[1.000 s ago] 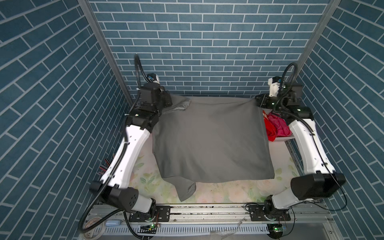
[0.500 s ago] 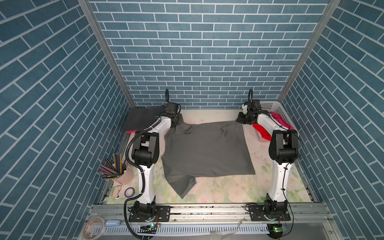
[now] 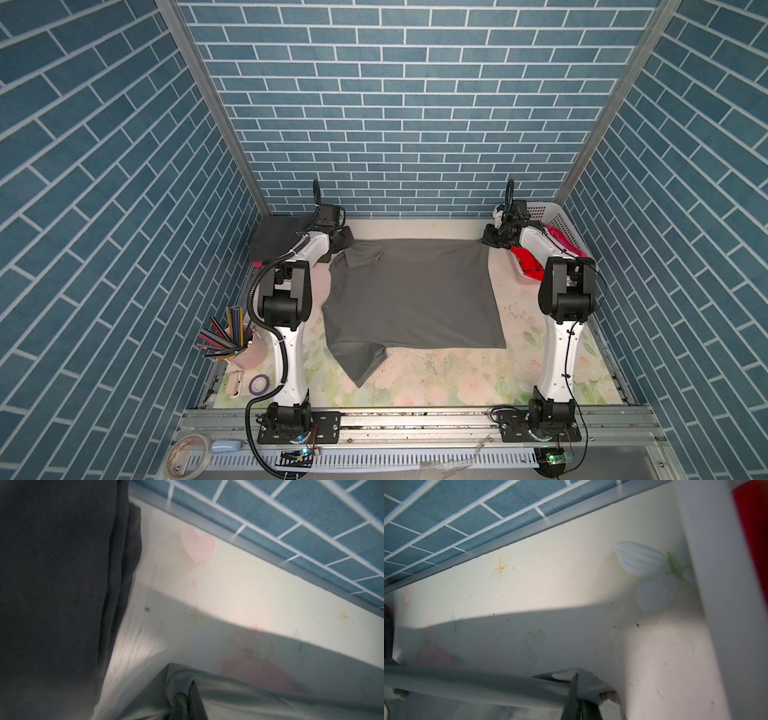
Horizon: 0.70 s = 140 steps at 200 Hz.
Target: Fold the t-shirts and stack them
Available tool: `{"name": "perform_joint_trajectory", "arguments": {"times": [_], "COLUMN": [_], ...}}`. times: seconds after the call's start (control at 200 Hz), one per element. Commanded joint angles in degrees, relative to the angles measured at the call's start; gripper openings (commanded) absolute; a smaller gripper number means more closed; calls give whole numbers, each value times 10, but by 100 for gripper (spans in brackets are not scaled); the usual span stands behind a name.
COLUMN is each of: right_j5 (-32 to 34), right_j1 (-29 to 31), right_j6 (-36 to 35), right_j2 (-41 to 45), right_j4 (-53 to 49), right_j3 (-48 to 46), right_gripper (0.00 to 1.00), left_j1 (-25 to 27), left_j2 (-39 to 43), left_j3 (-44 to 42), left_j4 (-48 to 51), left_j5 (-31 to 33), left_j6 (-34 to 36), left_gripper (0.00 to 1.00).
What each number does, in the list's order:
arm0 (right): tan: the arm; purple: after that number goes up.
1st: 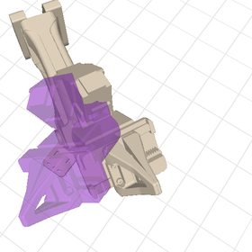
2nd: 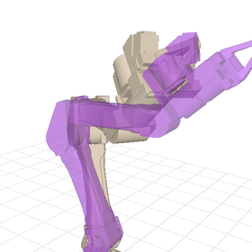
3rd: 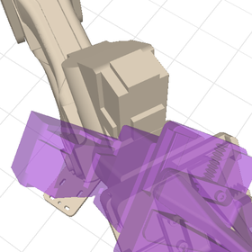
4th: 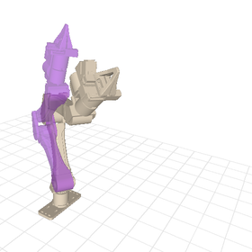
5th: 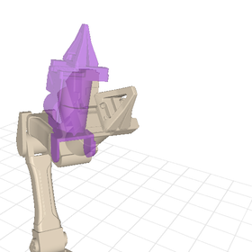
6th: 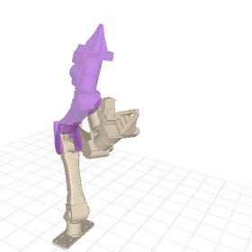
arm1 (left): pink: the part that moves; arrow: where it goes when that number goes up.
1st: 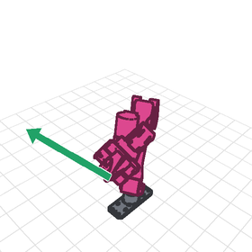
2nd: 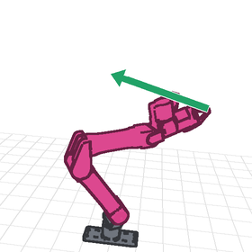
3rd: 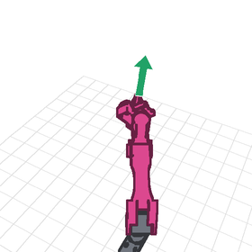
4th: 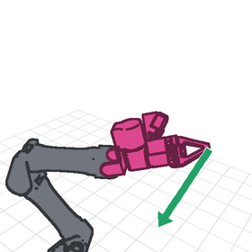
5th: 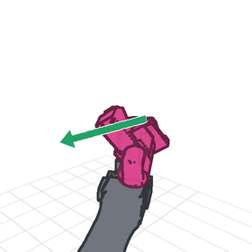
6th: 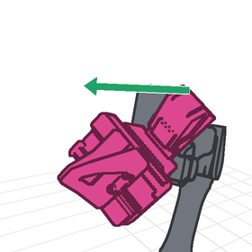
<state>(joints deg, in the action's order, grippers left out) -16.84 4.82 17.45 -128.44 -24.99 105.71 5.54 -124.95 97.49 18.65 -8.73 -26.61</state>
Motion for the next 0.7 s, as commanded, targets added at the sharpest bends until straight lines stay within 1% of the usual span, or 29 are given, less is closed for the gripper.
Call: {"name": "perform_joint_trajectory", "arguments": {"times": [0.0, 0.16, 0.345, 0.515, 0.695], "right_j5": [-3, -1, 0, 14, 17], "right_j1": [4, 11, 21, 19, 21], "right_j6": [-29, -30, -34, -32, -23], "right_j2": [24, 46, 78, 116, 160], "right_j4": [7, 14, 17, 17, 36], "right_j3": [-33, -60, -83, -111, -172], "right_gripper": [0, 0, 0, 0, 0], "left_j1": [-9, -17, -36, -42, -41], "left_j2": [24, 52, 91, 118, 168], "left_j3": [-29, -59, -103, -117, -192], "left_j4": [-28, -47, -79, -70, -110], "left_j5": [-32, -62, -117, -141, -179], "left_j6": [-22, -39, -73, -76, -101], "left_gripper": [0, 0, 0, 0, 0]}}
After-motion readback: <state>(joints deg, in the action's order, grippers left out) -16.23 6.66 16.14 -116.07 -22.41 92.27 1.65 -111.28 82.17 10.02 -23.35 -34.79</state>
